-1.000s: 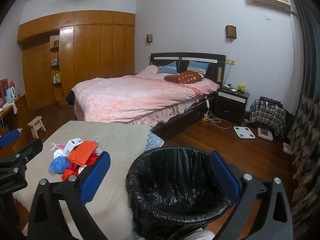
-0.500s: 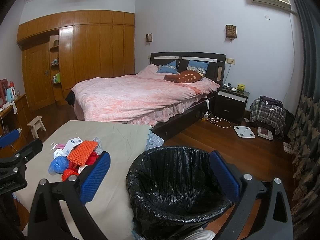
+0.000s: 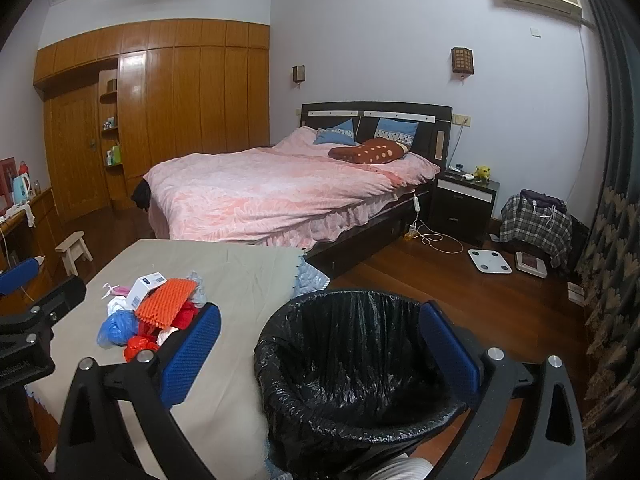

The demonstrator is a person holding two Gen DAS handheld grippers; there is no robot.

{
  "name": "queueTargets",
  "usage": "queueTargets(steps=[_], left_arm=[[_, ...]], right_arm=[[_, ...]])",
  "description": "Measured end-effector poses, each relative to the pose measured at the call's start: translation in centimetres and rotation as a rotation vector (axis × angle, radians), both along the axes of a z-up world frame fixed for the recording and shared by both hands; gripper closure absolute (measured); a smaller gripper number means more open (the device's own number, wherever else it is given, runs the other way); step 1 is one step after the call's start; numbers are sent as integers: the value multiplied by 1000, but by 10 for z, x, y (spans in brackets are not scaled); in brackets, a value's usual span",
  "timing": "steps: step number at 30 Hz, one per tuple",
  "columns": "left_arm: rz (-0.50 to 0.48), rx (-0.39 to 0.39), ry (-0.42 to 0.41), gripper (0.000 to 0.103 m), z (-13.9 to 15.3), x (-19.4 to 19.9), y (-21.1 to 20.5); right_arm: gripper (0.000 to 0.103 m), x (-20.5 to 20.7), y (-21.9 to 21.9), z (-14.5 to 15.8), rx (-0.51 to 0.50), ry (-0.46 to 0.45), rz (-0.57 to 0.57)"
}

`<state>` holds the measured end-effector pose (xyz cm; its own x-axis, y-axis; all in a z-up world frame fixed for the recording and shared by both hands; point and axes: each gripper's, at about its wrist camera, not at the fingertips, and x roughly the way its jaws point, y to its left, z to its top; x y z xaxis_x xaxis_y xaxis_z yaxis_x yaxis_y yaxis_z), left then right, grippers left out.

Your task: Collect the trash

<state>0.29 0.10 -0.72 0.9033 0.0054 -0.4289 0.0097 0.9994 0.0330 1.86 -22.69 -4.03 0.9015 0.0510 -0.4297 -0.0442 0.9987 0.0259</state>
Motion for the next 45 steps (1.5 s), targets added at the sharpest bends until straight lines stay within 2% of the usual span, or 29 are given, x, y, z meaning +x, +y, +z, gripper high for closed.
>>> queueTargets(steps=[29,31,37,41,45], left_arm=[[1,0,5,5,-2,-5,2],[4,-3,9,5,-18,-1,5],[12,-7,15,5,-20,-1,7],[26,-17,29,5,-22,6,20],[99,0,31,5,-29,14,47]], right_arm=[[6,0,1,0,3,2,-1],[6,0,1,0,3,3,1],[6,9,20,-12,4,5,14],[6,16,30,-15,10,11,41],[6,26,41,-21,10,24,77]])
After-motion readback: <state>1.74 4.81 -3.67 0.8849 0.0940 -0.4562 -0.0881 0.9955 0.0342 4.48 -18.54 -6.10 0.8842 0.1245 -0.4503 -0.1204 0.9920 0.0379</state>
